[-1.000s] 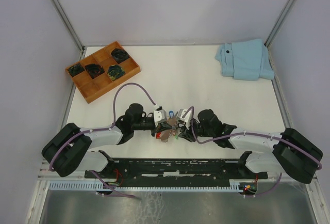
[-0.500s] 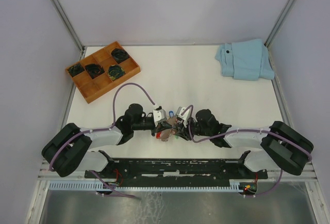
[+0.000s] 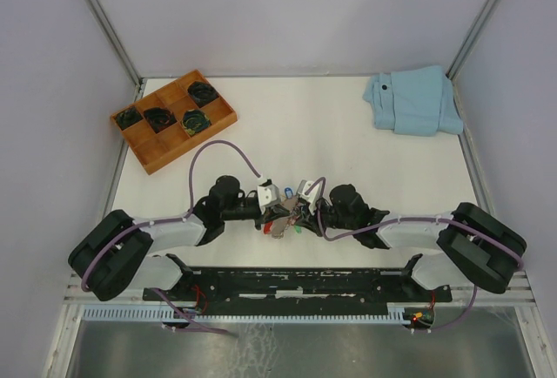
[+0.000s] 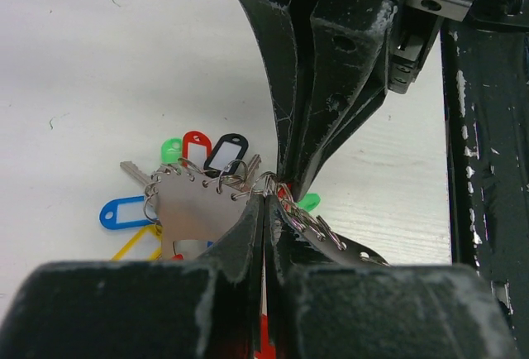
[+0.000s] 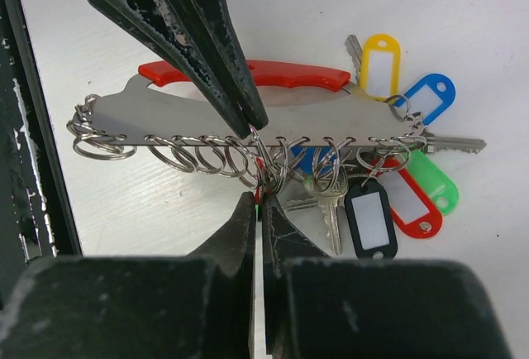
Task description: Put the keys on the keyring
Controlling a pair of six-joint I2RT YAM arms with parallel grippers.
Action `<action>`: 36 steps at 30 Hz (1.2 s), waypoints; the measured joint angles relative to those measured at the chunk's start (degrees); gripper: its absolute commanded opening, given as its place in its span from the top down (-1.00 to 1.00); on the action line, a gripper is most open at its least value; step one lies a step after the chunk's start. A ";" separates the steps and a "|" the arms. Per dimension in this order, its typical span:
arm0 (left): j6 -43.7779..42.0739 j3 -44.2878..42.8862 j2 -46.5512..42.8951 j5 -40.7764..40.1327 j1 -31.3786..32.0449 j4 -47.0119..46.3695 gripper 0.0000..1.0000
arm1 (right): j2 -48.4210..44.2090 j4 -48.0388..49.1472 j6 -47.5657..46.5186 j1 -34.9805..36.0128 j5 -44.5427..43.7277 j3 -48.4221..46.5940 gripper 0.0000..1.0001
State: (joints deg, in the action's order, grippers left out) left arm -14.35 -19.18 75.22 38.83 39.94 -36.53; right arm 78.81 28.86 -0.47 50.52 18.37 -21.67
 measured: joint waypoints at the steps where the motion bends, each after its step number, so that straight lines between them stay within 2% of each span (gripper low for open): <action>1: 0.02 0.13 -0.22 -0.17 0.00 -0.02 0.95 | -0.11 -0.42 -0.07 0.00 -0.04 0.00 0.98; 10: 1.70 2.10 -2.14 -3.21 0.00 -2.01 0.95 | -7.48 -8.59 -3.43 0.00 -0.96 -0.70 0.98; 18: 2.93 2.75 -2.49 -3.76 0.00 -4.52 0.95 | -8.26 -12.41 -5.64 0.00 -1.09 -2.67 0.93; 36: 3.58 2.78 -2.49 -2.47 -0.11 -6.12 0.95 | -2.49 -6.21 -5.77 0.00 -1.60 -3.28 0.54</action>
State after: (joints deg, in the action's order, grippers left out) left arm -10.76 -16.40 72.73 36.36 39.83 -42.65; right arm 76.31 22.65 -6.24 50.52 16.78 -24.95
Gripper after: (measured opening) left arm 0.026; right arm 0.211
